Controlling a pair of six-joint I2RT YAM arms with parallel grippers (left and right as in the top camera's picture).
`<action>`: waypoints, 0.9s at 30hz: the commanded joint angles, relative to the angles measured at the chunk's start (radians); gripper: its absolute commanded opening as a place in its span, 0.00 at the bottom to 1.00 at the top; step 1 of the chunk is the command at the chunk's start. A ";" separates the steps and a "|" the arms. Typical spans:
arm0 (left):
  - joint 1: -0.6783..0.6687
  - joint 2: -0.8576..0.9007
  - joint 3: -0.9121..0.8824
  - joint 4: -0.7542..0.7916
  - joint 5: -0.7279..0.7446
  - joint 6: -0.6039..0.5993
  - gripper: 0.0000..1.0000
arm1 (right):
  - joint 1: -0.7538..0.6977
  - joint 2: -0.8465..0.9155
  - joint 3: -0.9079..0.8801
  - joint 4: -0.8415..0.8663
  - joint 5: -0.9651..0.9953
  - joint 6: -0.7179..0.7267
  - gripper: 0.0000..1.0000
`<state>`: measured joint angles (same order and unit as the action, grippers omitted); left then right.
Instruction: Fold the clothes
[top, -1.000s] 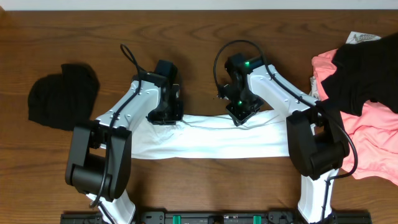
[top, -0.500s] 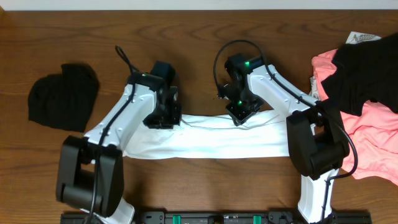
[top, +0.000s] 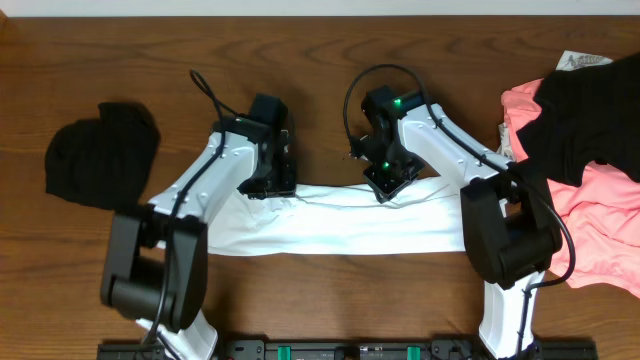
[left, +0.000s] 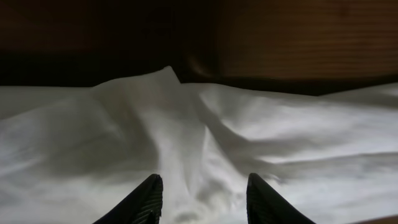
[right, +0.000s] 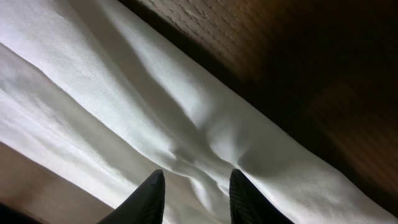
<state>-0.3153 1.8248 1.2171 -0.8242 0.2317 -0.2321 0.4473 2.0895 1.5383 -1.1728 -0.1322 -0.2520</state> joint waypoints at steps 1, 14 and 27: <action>0.000 0.053 -0.009 0.000 -0.015 -0.011 0.43 | -0.001 -0.030 0.016 -0.001 0.005 0.012 0.33; 0.000 0.047 -0.008 -0.037 -0.015 -0.010 0.06 | -0.002 -0.030 0.016 -0.001 0.005 0.012 0.33; -0.001 -0.090 -0.012 -0.162 -0.015 -0.032 0.06 | -0.004 -0.030 0.016 0.000 0.013 0.012 0.33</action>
<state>-0.3153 1.7309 1.2167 -0.9943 0.2287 -0.2546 0.4465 2.0895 1.5383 -1.1728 -0.1291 -0.2520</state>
